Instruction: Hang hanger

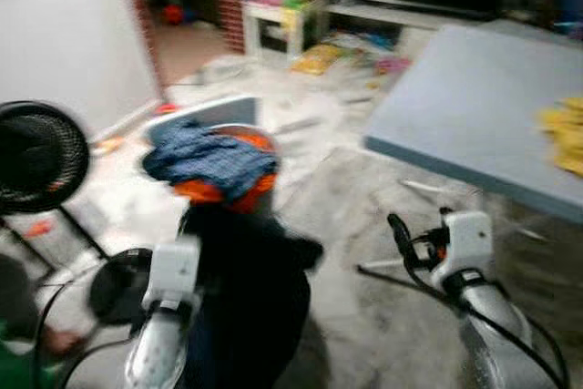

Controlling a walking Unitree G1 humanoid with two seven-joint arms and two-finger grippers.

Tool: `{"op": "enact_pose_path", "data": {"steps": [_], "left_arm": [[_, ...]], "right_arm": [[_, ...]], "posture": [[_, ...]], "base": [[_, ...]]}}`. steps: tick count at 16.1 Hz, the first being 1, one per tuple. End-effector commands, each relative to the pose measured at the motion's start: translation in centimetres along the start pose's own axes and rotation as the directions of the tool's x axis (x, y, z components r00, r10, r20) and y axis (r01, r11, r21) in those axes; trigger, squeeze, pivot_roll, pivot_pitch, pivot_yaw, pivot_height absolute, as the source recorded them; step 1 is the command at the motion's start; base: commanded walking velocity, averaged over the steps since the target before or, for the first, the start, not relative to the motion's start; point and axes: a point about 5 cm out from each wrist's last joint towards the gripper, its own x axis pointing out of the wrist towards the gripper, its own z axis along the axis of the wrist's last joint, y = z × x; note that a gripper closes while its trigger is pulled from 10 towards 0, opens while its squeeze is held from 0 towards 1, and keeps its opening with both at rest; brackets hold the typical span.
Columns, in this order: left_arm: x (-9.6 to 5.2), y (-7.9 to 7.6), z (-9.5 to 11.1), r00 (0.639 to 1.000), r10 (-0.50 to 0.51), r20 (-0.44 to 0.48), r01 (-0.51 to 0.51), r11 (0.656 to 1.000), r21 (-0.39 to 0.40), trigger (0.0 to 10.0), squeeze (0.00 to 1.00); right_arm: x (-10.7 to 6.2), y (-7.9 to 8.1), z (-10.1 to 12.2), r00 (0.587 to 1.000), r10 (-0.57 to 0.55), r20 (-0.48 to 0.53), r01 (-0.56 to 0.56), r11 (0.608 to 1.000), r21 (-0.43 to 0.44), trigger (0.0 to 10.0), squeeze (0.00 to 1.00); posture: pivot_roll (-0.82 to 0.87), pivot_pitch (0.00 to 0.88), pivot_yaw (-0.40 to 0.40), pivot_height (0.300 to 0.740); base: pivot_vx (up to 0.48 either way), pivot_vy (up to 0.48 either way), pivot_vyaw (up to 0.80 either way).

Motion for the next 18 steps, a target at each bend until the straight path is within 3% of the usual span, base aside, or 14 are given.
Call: {"op": "enact_pose_path", "data": {"steps": [1,3,5,7,8,10,12,18], "left_arm": [[0.9,0.3,2.2,0.997,0.016,0.082,-0.016,1.0,-0.005,10.0,0.0],[2.9,0.3,4.6,0.989,0.005,0.147,0.0,0.999,-0.035,10.0,0.0],[4.6,-0.5,5.6,0.985,-0.027,0.169,0.035,0.998,-0.046,10.0,0.0],[5.2,-0.7,4.5,0.988,-0.032,0.149,0.038,0.999,-0.034,10.0,0.0],[5.3,-0.2,4.2,0.993,0.001,0.122,0.006,0.999,-0.052,10.0,0.0],[5.9,-0.4,4.4,0.993,0.011,0.121,-0.002,0.998,-0.068,10.0,0.0],[6.6,-0.5,4.2,0.991,0.04,0.131,-0.032,0.998,-0.057,10.0,0.0],[7.5,0.5,2.2,0.992,0.106,0.072,-0.1,0.991,-0.084,10.0,0.0]], "right_arm": [[0.5,0.2,1.8,0.998,0.02,0.055,-0.02,1.0,-0.012,10.0,0.0],[1.3,-0.4,3.6,0.996,0.013,0.089,-0.013,1.0,0.0,10.0,0.0],[1.8,-1.0,3.9,0.996,-0.005,0.089,0.006,1.0,-0.007,10.0,0.0],[1.6,-1.6,2.7,0.996,-0.045,0.074,0.046,0.999,-0.011,10.0,0.0],[1.2,-2.0,2.4,0.995,-0.084,0.052,0.083,0.996,0.032,10.0,0.0],[1.2,-2.2,1.9,0.998,-0.049,0.03,0.05,0.999,-0.018,10.0,0.0],[1.9,-3.2,1.2,0.997,-0.083,0.006,0.083,0.996,-0.022,10.0,0.0],[3.1,-4.7,2.4,0.989,-0.133,0.064,0.137,0.989,-0.054,10.0,0.0]], "posture": [[-0.1,0.0,-0.005,0.74],[-0.13,0.005,0.014,0.74],[-0.14,0.0,0.039,0.74],[-0.16,0.0,0.047,0.74],[-0.17,0.0,0.046,0.74],[-0.17,0.0,0.042,0.74],[-0.18,0.0,0.043,0.74],[-0.23,0.0,0.047,0.74]], "base": [[0.0,0.0,-0.8],[0.0,0.0,-0.8],[0.0,0.0,-0.8],[0.0,0.0,-0.8],[0.0,0.0,-0.8],[0.0,0.0,-0.8],[0.0,0.0,-0.8],[0.0,0.0,-0.8]]}}
